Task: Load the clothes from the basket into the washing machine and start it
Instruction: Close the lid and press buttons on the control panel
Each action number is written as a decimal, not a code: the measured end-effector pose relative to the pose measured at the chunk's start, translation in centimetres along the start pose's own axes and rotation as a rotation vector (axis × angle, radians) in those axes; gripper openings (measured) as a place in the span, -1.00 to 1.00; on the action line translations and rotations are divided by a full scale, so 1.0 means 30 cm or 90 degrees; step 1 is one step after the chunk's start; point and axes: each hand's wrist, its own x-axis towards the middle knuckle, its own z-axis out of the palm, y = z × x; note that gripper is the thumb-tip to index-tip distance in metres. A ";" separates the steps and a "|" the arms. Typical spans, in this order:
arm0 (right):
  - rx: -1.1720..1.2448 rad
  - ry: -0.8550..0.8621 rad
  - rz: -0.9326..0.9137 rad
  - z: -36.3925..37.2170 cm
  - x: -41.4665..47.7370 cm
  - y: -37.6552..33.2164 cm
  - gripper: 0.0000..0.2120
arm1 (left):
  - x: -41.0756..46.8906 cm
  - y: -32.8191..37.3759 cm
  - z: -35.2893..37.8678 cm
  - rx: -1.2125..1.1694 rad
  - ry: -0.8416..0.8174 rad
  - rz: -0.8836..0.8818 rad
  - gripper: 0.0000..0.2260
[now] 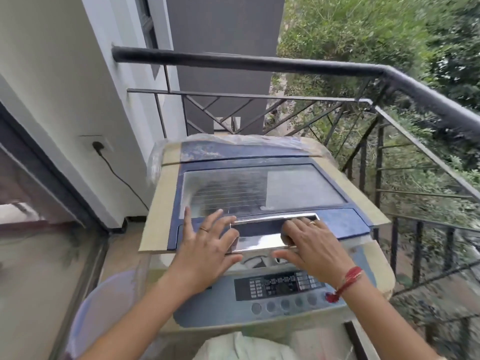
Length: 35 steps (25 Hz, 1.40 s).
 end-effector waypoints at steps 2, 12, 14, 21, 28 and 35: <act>0.006 -0.057 0.014 0.048 -0.027 -0.016 -0.40 | -0.027 0.013 0.039 -0.050 -0.071 -0.020 -0.65; 0.076 -0.132 0.081 0.167 -0.077 -0.036 -0.26 | -0.094 0.060 0.121 -0.183 -0.219 -0.068 -0.10; 0.128 -0.154 0.104 0.174 -0.083 -0.038 -0.22 | -0.118 0.064 0.135 -0.149 -0.244 -0.050 0.05; 0.119 -0.208 0.103 0.180 -0.082 -0.059 -0.09 | -0.113 0.065 0.148 -0.113 -0.330 -0.030 0.25; 0.514 0.079 0.224 0.087 -0.331 0.002 -0.44 | -0.143 0.140 0.126 -0.113 -0.329 -0.140 0.22; 0.284 0.118 0.242 0.148 -0.634 0.162 -0.46 | -0.192 0.209 0.133 -0.121 -0.258 -0.223 0.17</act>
